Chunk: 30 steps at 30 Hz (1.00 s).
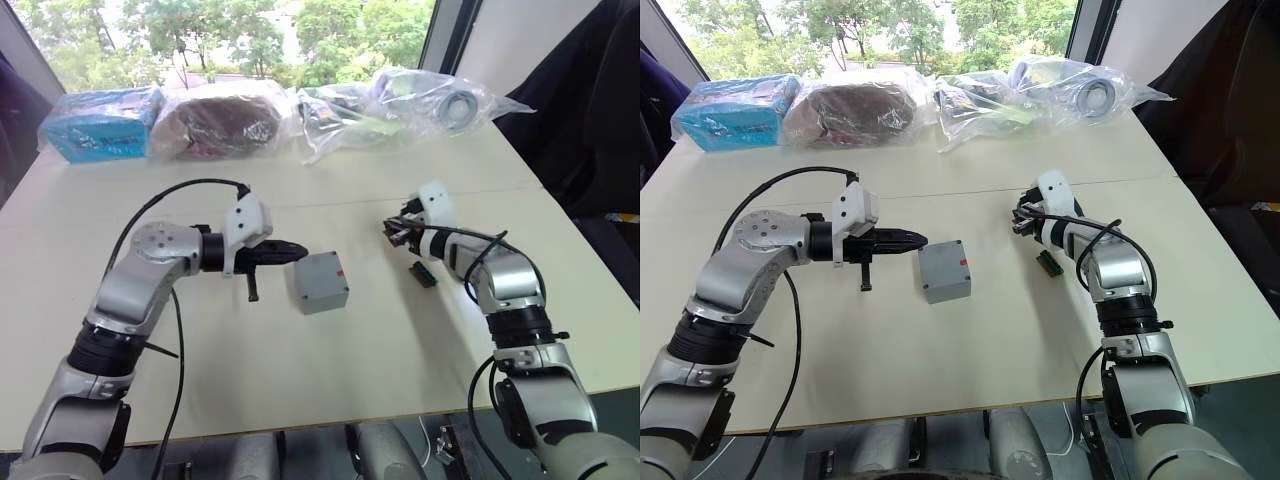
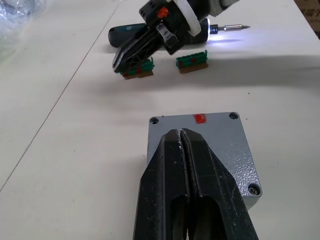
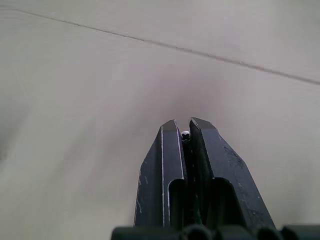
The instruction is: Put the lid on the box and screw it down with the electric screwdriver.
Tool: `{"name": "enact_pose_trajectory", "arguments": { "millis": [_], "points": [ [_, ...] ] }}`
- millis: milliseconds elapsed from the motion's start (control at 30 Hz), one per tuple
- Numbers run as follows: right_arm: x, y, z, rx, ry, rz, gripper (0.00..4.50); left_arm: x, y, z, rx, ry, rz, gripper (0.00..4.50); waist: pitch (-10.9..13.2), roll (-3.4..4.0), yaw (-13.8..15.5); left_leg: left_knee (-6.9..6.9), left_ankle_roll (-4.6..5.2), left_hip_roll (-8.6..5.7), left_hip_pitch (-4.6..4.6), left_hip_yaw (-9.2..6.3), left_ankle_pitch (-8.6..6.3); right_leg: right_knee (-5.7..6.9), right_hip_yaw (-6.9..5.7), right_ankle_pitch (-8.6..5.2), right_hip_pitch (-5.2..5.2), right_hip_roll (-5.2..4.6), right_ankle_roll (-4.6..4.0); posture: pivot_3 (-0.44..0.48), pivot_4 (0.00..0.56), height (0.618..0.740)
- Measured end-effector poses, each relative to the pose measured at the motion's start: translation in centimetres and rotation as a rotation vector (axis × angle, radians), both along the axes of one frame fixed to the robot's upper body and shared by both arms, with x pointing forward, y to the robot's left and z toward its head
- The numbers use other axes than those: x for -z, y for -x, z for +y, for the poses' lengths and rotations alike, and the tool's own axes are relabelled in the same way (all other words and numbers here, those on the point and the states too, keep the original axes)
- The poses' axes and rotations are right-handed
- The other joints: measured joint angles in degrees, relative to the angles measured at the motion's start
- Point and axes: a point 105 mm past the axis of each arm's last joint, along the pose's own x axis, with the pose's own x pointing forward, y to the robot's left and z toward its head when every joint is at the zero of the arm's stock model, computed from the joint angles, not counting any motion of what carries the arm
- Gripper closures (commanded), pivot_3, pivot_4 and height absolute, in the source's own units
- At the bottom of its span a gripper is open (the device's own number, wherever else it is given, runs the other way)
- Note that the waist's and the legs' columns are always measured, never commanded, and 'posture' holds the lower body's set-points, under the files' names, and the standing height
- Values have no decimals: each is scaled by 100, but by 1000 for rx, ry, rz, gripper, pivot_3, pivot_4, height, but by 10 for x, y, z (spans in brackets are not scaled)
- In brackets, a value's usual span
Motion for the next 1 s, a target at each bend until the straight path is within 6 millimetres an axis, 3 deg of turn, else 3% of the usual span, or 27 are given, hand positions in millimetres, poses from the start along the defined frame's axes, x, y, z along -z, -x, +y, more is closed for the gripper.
{"name": "enact_pose_trajectory", "arguments": {
  "millis": [133,267,300,433,633,1000],
  "points": [
    [7,2,2,-7,18,8,4454,-2,0,-2,7,1,-5,4500,0,0,-4,0,0,0,0,1,0,0,1,0,0,0,0,0,150,740],
    [11,0,1,-4,33,10,3216,-4,-1,-3,6,2,-15,4500,0,0,-1,0,0,0,1,1,0,1,1,0,0,0,0,0,150,740],
    [12,0,0,-4,33,14,2596,-4,-1,-3,4,2,-16,4500,0,0,-2,0,0,0,1,1,0,1,1,0,0,0,0,0,150,740],
    [12,1,1,-12,29,15,1128,-4,-2,-3,2,3,-16,4500,0,0,-2,0,0,0,1,1,0,1,0,0,0,0,0,0,150,740],
    [-7,3,2,-28,-2,-36,1128,-4,-2,-3,0,3,-16,4500,0,0,0,0,0,0,1,0,0,1,1,0,0,0,0,0,150,740],
    [-3,5,2,-26,-2,-21,1128,-4,-1,-4,3,5,-15,4500,0,0,-2,0,0,0,1,1,0,1,1,0,0,0,0,0,150,740]
  ]
}}
